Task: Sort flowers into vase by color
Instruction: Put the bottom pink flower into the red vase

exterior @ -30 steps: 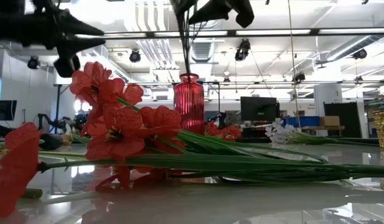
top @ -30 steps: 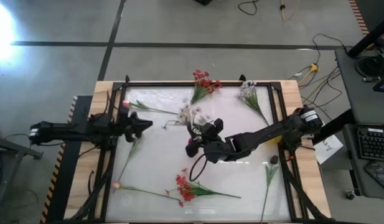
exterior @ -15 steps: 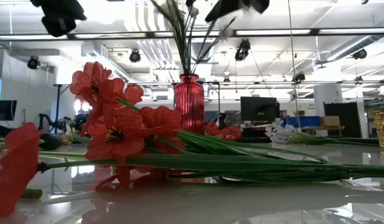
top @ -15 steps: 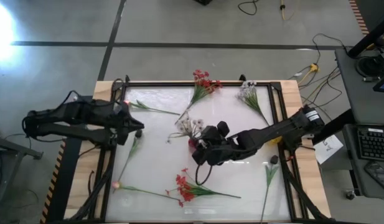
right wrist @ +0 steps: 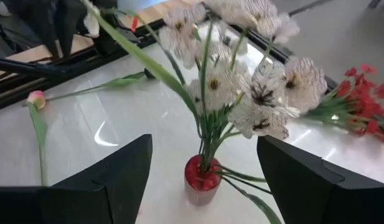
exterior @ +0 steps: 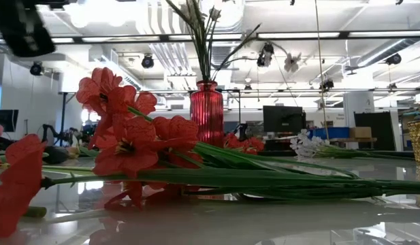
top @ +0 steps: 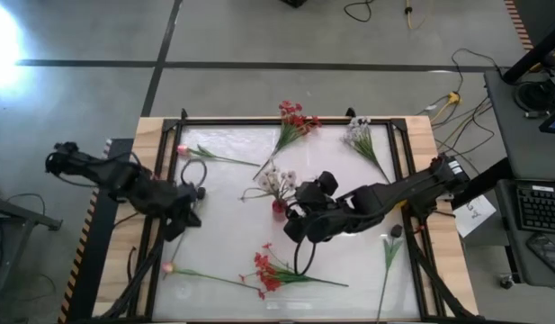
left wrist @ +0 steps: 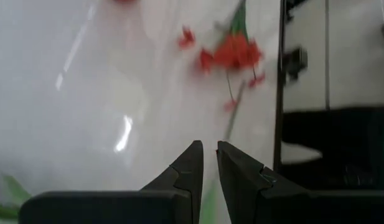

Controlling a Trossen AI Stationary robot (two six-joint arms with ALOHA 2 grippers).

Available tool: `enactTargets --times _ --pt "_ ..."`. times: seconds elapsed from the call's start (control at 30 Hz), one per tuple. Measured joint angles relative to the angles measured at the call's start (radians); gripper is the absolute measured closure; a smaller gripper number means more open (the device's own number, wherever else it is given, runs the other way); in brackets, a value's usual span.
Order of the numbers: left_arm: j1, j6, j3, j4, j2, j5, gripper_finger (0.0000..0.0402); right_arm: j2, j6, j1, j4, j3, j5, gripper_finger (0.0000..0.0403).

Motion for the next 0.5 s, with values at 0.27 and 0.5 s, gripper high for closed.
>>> enactTargets --times 0.27,0.5 --pt "-0.308 -0.134 -0.030 0.009 0.132 -0.016 0.0363 -0.001 -0.100 0.002 -0.006 0.078 0.077 0.0120" --pt "-0.391 -0.167 -0.036 0.008 0.305 -0.025 0.0330 -0.001 -0.173 0.017 -0.006 0.124 0.209 0.0121"
